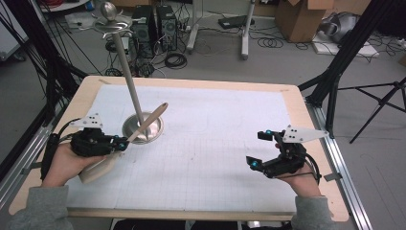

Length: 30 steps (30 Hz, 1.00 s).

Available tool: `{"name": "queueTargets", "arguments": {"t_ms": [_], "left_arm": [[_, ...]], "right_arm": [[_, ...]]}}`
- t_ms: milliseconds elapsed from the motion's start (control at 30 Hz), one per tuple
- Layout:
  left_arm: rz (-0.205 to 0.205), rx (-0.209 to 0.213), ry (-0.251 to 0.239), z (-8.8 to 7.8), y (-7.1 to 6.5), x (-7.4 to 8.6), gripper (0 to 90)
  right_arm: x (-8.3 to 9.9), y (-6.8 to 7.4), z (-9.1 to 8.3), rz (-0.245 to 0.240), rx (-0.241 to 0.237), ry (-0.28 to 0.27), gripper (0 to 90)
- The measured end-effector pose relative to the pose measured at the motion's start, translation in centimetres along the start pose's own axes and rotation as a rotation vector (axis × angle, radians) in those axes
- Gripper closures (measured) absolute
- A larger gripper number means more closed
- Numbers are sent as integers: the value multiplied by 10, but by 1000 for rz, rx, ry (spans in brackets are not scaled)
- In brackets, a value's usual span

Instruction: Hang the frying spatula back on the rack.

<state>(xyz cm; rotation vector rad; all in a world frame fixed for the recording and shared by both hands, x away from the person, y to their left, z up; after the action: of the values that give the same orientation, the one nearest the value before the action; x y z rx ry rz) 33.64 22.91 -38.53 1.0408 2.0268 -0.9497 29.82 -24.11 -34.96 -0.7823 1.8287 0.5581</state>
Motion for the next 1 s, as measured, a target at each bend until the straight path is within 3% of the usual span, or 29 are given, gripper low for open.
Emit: {"name": "queueTargets", "arguments": {"t_ms": [267,367,633,1000], "left_arm": [[6,28,-65,-15,-1,-7,775],[28,46,-86,-20,-4,-12,775],[47,60,-81,-37,-4,-22,775],[70,41,-51,-55,1,-33,775]], "right_arm": [[1,-2,-3,17,0,-13,24],[0,-1,-4,19,1,-14,24],[0,-2,-4,18,6,-14,24],[-4,-3,-9,15,22,-46,25]]}}
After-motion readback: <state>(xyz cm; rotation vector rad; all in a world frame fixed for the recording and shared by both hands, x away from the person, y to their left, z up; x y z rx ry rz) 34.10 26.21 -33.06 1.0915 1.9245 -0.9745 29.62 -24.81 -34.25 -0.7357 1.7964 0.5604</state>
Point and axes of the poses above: each handheld gripper's, and its own axes: z roughly forward along the jaws, x roughly out of its underside, y roughly to its left, the point moved 5 cm from there along z, roughly forward along the jaws, and after that the axes turned 14 degrees about x, right-handed, at the moved point
